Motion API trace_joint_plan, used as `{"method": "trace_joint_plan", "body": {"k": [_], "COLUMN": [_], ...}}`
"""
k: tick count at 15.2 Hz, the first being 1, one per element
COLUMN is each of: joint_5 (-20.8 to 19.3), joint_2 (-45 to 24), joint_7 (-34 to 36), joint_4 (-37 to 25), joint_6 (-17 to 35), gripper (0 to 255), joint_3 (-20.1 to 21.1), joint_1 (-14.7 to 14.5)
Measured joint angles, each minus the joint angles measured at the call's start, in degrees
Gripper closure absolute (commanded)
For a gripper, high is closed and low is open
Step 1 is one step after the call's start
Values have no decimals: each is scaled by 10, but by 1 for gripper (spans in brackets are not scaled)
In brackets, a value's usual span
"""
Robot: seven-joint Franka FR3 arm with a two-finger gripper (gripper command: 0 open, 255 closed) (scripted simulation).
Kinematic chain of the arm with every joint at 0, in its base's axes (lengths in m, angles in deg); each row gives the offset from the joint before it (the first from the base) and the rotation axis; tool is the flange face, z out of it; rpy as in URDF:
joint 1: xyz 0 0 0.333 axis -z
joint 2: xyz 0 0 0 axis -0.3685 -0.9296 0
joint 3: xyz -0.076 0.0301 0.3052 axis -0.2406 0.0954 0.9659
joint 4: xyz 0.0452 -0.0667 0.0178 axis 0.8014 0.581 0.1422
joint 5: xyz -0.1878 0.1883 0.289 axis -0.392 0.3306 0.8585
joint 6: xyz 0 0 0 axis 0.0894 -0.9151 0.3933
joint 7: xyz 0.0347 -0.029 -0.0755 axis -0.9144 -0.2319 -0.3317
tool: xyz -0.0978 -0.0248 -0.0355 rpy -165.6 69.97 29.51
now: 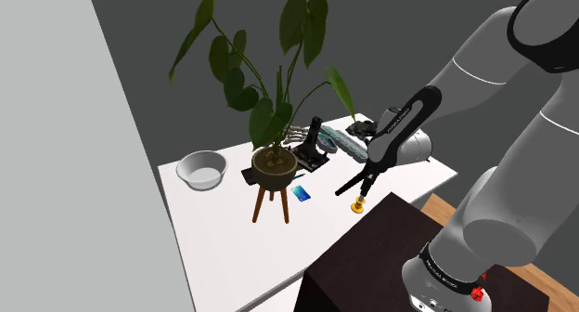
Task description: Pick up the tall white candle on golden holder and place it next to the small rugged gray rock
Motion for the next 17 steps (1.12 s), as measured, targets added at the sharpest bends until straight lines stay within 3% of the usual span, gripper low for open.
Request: {"method": "trace_joint_plan", "body": {"k": [1,11,17], "joint_5": [0,1,-96], "joint_2": [0,0,70], "joint_7": [0,-1,64], "joint_4": [0,0,2], "joint_6": [0,0,-62], "gripper": [255,255,255], "joint_3": [0,0,-2], "joint_1": [0,0,25]}}
